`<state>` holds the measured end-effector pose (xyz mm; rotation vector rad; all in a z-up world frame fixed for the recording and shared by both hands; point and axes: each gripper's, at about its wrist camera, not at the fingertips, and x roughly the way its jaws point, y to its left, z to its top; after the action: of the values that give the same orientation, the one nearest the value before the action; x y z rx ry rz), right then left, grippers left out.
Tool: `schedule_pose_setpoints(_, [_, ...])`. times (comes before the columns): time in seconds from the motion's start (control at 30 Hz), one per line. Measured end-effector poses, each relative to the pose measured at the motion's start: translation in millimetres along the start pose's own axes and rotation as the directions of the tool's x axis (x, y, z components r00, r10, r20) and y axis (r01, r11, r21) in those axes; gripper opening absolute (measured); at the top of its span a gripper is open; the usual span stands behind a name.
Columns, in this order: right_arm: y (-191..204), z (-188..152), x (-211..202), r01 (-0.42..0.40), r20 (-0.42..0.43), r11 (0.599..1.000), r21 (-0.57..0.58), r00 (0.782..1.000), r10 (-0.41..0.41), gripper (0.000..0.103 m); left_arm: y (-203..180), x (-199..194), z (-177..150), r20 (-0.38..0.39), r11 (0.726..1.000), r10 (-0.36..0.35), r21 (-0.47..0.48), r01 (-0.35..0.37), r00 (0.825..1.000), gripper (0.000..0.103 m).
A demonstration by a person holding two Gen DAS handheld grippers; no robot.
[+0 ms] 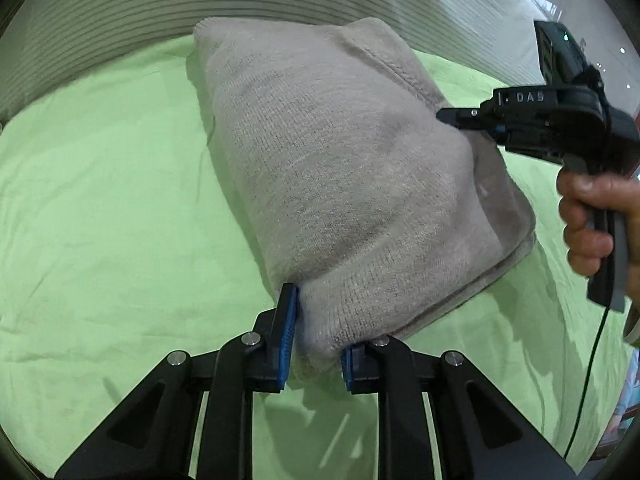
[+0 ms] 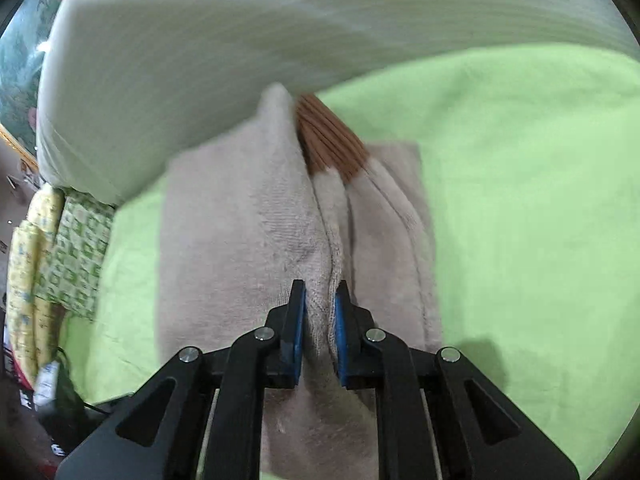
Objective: Fold small clothes
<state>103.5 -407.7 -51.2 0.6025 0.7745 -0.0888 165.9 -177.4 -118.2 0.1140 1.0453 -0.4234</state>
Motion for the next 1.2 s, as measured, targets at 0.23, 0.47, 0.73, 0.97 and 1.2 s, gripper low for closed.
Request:
schedule_pose_setpoints(0.23, [23.7,0.0,-38.7,-0.010,0.162,0.999,-0.036,0.987,0.016,0.014,1.4,-1.7,3.2,0.002,1.000,-0.027,-0.008,0.027,1.000,0.019])
schedule_pose_setpoints(0.47, [11.6,-15.8,-2.8,0.124,0.073,0.992,-0.040,0.990,-0.121,0.014,12.3,5.4,4.5,-0.021,1.000,-0.011,0.007,0.011,1.000,0.024])
schedule_pose_setpoints(0.73, [8.0,-17.2,-9.1,0.081,0.072,0.995,0.058,0.994,-0.085,0.046,22.9,5.1,-1.0,-0.038,0.998,-0.006,-0.061,0.003,0.999,0.027])
schedule_pose_setpoints(0.97, [3.0,-66.2,-54.7,0.034,0.082,0.992,0.122,0.996,-0.044,0.050,22.8,8.5,-3.6,-0.016,0.994,-0.023,-0.108,0.022,1.000,0.029])
schedule_pose_setpoints(1.2, [1.5,-94.0,-34.4,0.124,-0.015,0.991,0.047,0.992,-0.124,0.008,22.1,5.0,0.5,-0.013,0.991,-0.070,-0.112,0.068,0.997,0.018])
